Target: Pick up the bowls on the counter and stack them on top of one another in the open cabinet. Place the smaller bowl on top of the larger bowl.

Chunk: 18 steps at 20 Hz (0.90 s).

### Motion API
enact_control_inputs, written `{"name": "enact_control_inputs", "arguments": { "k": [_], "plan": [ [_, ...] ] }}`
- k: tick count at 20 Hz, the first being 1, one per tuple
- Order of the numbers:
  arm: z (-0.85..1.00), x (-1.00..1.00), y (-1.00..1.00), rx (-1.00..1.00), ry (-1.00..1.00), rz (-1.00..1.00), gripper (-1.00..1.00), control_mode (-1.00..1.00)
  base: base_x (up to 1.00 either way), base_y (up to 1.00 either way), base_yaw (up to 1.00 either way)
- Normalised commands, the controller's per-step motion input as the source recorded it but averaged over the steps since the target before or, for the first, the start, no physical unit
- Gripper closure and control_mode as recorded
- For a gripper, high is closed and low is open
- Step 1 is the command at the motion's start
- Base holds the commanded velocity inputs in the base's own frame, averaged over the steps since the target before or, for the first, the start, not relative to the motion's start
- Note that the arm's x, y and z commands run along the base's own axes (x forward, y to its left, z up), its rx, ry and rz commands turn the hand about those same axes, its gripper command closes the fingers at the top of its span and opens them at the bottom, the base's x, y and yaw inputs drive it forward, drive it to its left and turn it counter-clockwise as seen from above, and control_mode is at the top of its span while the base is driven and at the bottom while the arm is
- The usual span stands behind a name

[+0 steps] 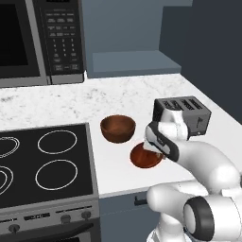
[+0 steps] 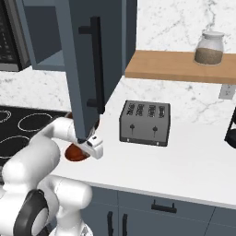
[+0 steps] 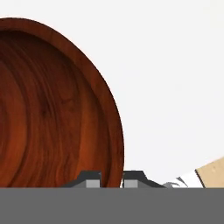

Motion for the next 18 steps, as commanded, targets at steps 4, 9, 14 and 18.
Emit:
{"name": "enact_control_inputs", "arguments": {
  "k": [4,9,14,18],
  "plan": [
    [0.50,-0.27,0.00,0.13,-0.37,0.00,1.00,-1.00,0.00,0.00,0.00],
    [0.76,-0.36,0.05,0.07,-0.25,-0.03,1.00,-1.00,0.00,0.00,0.00],
    [0.86,-0.20,0.17,0.02,-0.14,-0.04,1.00,-1.00,0.00,0.00,0.00],
    [0.75,0.02,0.23,0.00,-0.04,-0.08,1.00,-1.00,0.00,0.00,0.00]
  ]
}}
